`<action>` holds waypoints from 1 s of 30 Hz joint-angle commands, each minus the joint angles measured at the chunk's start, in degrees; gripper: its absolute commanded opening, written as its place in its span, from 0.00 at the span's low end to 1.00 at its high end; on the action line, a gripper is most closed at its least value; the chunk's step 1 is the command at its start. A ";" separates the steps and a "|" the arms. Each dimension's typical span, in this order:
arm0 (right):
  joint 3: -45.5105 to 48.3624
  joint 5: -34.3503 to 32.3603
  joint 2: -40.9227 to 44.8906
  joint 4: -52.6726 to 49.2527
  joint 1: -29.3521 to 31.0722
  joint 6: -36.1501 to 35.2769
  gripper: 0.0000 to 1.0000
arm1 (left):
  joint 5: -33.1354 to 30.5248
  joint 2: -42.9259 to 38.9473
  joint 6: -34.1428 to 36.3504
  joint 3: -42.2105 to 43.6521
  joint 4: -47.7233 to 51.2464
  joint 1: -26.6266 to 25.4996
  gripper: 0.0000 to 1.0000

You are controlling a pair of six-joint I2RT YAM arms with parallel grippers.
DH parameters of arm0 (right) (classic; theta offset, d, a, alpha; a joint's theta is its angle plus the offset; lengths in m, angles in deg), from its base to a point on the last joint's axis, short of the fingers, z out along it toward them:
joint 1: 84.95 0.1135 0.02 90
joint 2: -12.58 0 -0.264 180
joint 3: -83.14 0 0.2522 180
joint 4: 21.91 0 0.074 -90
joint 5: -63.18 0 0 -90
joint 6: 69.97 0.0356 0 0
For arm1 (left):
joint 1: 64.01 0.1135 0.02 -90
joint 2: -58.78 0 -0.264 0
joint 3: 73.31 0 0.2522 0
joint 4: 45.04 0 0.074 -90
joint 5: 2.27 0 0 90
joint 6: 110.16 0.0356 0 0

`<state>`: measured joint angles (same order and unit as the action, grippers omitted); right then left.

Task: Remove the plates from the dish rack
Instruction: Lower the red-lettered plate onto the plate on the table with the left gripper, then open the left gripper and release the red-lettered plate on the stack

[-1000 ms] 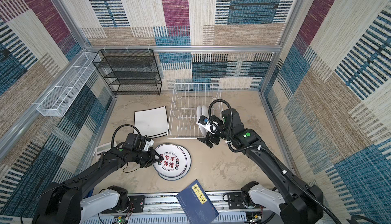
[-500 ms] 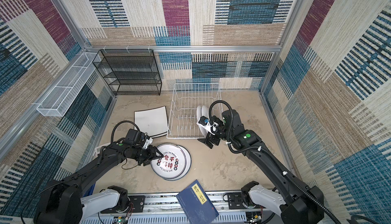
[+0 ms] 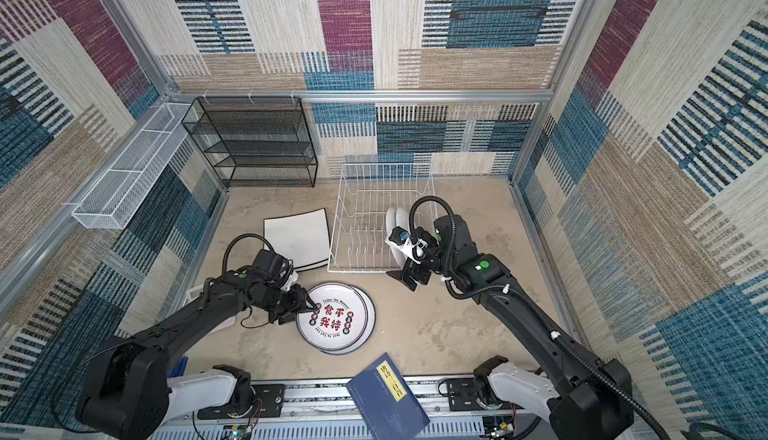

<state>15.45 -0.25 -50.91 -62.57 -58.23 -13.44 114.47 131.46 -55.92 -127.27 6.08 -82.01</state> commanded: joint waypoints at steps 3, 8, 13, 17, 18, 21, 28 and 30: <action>-0.29 0.61 -0.50 1.65 0.07 0.42 0.99 | -2.27 1.20 0.62 -1.18 0.56 -1.52 0.57; -0.37 0.50 -0.79 1.75 0.09 0.23 0.99 | -2.92 1.87 0.27 -1.18 0.74 -2.03 0.62; -0.13 0.21 -0.46 1.93 0.08 0.12 0.99 | -4.43 1.85 0.61 -2.14 2.23 -2.04 0.66; 0.35 -1.50 0.34 3.23 0.09 1.14 0.99 | -6.57 1.65 0.90 -4.55 4.97 -2.03 0.68; 0.47 -2.29 0.87 3.79 0.09 1.65 0.99 | -7.24 1.45 1.09 -5.32 5.99 -1.97 0.68; 1.96 -9.38 3.01 8.41 0.03 6.58 0.99 | -9.23 0.48 1.60 -8.77 8.97 -2.04 0.69; 0.25 -21.58 4.93 9.05 0.00 14.07 0.99 | -10.04 -2.42 5.71 -21.57 12.80 -2.40 0.70; -1.32 -23.89 3.98 7.35 -0.13 16.61 0.99 | -9.61 -1.85 6.94 -26.51 12.78 -2.87 0.71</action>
<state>15.65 -18.29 -46.27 -55.35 -58.34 -1.73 105.49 129.58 -52.62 -149.57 17.71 -84.46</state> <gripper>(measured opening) 0.991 0.708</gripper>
